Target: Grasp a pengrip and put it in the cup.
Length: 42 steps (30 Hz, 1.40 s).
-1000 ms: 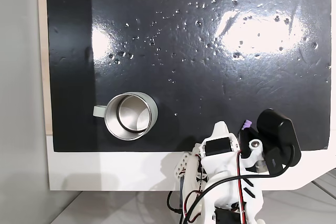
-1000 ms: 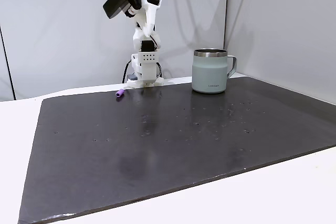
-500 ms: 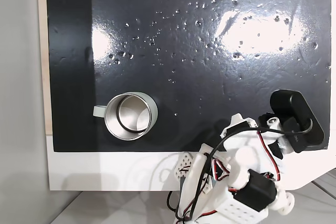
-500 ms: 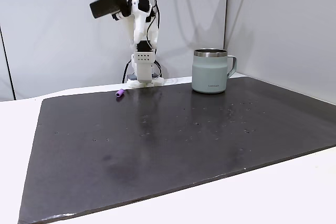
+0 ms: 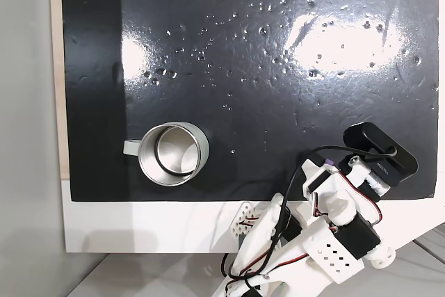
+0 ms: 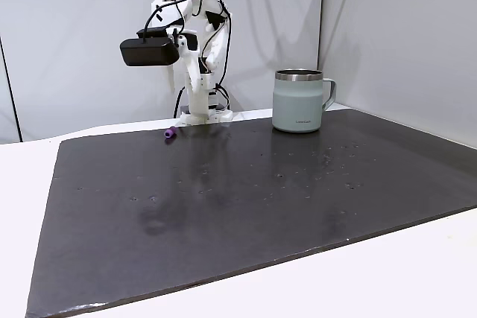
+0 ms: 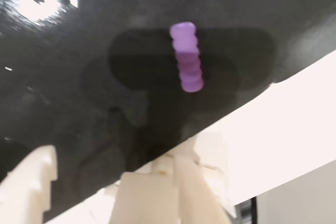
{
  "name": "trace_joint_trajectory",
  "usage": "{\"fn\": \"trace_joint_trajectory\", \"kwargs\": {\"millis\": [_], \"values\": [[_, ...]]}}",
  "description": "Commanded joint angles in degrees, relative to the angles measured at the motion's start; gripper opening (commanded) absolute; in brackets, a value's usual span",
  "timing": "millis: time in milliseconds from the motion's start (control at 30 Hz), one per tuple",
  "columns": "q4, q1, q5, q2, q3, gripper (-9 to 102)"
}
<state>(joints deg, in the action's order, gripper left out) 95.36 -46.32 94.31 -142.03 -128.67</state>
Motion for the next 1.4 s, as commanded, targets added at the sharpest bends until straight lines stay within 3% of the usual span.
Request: {"fn": "trace_joint_trajectory", "kwargs": {"millis": [0, 333, 1133, 1367], "values": [[-1.58, -2.64, 7.47, -0.88, -0.62, 27], [-8.61, -6.42, 19.34, 0.88, -6.50, 26], [-40.17, -7.73, 23.73, 6.15, -27.42, 26], [-40.08, -8.26, 25.40, 4.75, -30.06, 24]]}}
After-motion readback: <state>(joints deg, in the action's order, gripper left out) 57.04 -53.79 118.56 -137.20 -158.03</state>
